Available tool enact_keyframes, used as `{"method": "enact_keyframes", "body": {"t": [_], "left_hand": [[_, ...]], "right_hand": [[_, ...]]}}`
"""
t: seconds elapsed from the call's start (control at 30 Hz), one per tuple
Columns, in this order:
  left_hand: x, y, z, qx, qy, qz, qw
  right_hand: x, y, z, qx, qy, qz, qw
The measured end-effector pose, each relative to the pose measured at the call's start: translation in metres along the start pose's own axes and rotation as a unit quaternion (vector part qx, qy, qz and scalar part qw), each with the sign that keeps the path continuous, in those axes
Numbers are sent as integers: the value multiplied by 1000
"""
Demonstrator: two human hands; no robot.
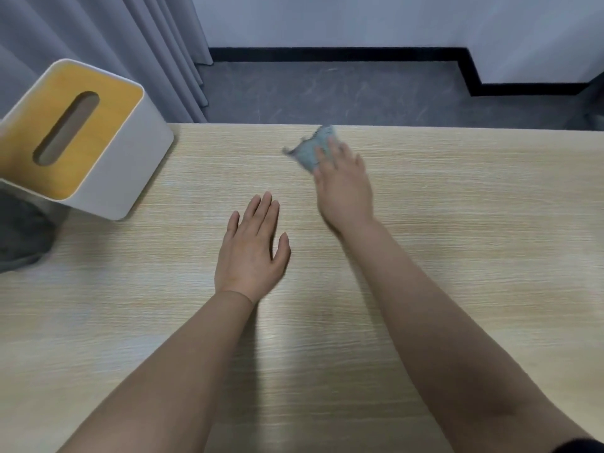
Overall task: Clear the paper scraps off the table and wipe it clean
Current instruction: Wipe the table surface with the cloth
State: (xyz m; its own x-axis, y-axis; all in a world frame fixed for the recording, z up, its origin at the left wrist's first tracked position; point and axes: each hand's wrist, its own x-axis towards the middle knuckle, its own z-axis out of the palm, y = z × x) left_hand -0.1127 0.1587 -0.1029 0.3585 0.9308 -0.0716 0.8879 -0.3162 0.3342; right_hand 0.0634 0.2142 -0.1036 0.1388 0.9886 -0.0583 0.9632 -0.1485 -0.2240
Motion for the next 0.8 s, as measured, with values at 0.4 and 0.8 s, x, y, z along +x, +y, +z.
{"method": "enact_keyframes", "body": {"t": [0.4, 0.8], "left_hand": [[1, 0, -1, -9, 9, 3, 1000], [1, 0, 0, -5, 5, 0, 1000]], "right_hand": [[32, 72, -26, -17, -47, -19, 999], [-103, 17, -1, -37, -61, -225, 972]]}}
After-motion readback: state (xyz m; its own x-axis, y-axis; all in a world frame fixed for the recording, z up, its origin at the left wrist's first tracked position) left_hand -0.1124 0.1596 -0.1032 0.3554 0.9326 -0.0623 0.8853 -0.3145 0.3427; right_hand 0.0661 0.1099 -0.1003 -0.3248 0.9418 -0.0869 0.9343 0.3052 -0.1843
